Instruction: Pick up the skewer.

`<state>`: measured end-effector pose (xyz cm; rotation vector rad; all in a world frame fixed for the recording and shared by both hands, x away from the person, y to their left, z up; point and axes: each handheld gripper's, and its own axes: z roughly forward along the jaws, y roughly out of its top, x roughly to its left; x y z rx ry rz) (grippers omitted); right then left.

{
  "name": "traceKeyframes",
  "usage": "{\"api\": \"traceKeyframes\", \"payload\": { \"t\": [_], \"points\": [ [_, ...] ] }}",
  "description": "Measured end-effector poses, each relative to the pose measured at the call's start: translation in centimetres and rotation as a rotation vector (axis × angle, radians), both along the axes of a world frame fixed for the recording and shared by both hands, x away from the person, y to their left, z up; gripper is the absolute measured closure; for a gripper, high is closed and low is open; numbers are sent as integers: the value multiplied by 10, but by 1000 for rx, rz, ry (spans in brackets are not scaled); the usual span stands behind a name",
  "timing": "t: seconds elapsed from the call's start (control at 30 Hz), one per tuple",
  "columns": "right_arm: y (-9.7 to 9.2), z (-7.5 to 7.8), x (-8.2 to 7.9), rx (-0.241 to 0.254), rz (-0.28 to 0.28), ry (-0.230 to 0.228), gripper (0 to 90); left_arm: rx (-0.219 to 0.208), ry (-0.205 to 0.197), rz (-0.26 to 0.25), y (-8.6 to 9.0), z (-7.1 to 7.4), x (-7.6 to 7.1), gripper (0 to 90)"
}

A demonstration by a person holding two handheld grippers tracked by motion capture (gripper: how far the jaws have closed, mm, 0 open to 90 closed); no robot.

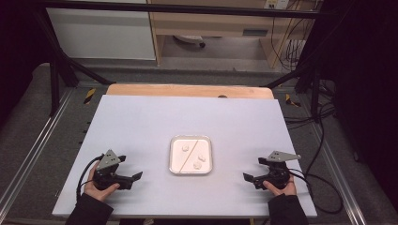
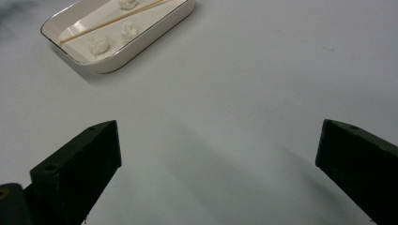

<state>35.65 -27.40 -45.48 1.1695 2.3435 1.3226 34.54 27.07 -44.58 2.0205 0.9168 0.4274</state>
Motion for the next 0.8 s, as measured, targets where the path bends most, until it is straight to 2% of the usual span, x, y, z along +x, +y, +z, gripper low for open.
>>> {"api": "traceKeyframes", "payload": {
  "t": [0.3, 0.8],
  "points": [
    [0, 0, 0, 2, 3, -3, 11, 15, -3, -12, -5, 2, -1, 58],
    [1, 0, 0, 4, 3, -2, 10, 13, 8, -24, -13, 3, -1, 56]
  ]
}}
